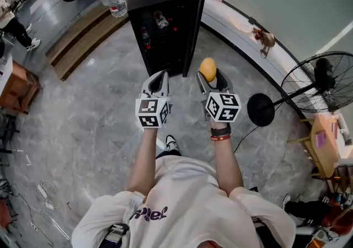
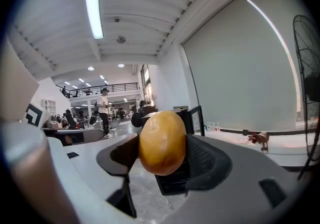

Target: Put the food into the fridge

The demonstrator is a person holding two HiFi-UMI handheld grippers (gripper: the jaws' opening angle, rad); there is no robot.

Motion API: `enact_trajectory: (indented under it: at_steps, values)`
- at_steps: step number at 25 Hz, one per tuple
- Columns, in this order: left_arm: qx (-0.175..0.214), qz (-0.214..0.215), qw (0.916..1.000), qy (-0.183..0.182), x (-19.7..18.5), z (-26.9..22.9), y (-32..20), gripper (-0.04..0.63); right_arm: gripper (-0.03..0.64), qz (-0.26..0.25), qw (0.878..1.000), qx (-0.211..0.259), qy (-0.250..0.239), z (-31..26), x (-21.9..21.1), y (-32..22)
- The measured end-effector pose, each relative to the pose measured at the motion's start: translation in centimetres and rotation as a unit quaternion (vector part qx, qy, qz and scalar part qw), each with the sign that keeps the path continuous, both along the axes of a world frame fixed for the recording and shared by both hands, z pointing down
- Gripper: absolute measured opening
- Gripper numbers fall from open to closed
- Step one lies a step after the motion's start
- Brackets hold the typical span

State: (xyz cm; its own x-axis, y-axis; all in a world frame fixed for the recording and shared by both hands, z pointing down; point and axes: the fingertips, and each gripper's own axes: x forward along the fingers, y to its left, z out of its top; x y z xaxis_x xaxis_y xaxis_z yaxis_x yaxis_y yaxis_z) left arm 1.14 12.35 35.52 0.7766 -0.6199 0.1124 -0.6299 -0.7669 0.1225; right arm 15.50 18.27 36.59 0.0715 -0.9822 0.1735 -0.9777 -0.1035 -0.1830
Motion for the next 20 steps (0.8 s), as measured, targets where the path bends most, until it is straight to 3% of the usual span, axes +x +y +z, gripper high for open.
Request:
enact_trajectory:
  at_steps: [10, 20]
  values:
    - [0.002, -0.049, 0.9987, 0.018, -3.5, -0.7, -7.1, 0.017, 0.308, -0.062, 0.998, 0.001, -0.002, 0.2, -3.7, -9.2]
    - [-0.005, -0.069, 0.9976, 0.009, -5.8, 0.6, -12.9, 0.017, 0.308, -0.101, 0.995, -0.002, -0.007, 1.2, -7.1, -16.5]
